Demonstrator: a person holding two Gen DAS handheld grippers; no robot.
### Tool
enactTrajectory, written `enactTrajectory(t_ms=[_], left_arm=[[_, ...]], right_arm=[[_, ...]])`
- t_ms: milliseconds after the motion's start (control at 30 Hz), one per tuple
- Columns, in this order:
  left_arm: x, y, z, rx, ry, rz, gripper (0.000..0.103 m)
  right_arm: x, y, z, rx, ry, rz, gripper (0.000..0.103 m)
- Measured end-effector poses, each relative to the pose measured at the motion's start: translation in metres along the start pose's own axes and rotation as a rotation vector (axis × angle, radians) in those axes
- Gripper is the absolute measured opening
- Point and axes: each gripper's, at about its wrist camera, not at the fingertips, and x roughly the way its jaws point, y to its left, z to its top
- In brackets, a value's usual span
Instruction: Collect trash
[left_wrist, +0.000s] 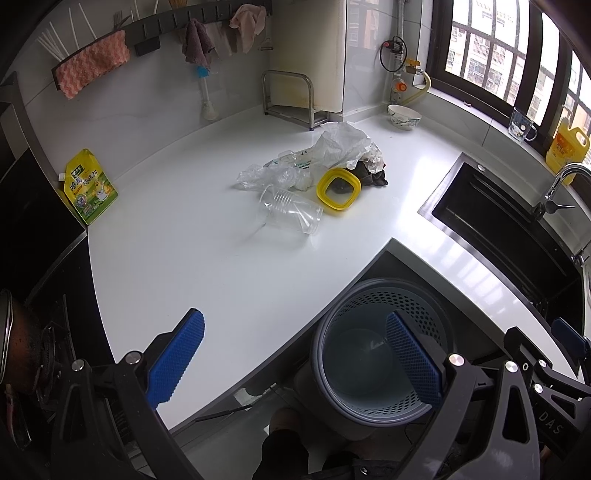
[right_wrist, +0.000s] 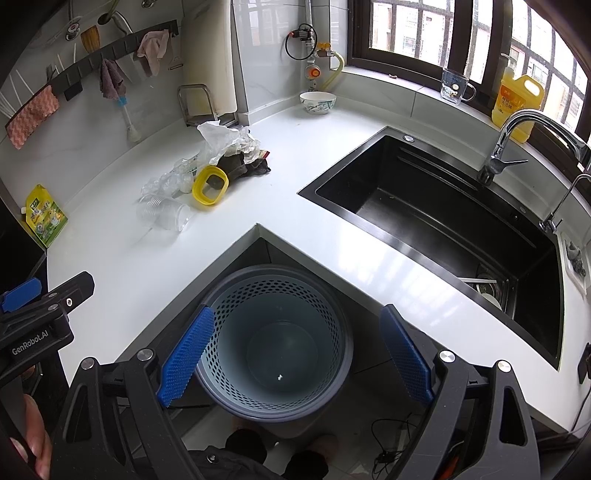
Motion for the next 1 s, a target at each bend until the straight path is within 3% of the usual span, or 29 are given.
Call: enactTrajectory(t_ms=[1000], left_arm=[[-0.0027, -0.0006, 0.0002, 0.003, -0.01, 0.003, 0.097]], right_arm=[[0.0012, 0.0001, 0.0002, 0.003, -0.001, 0.0, 0.087]])
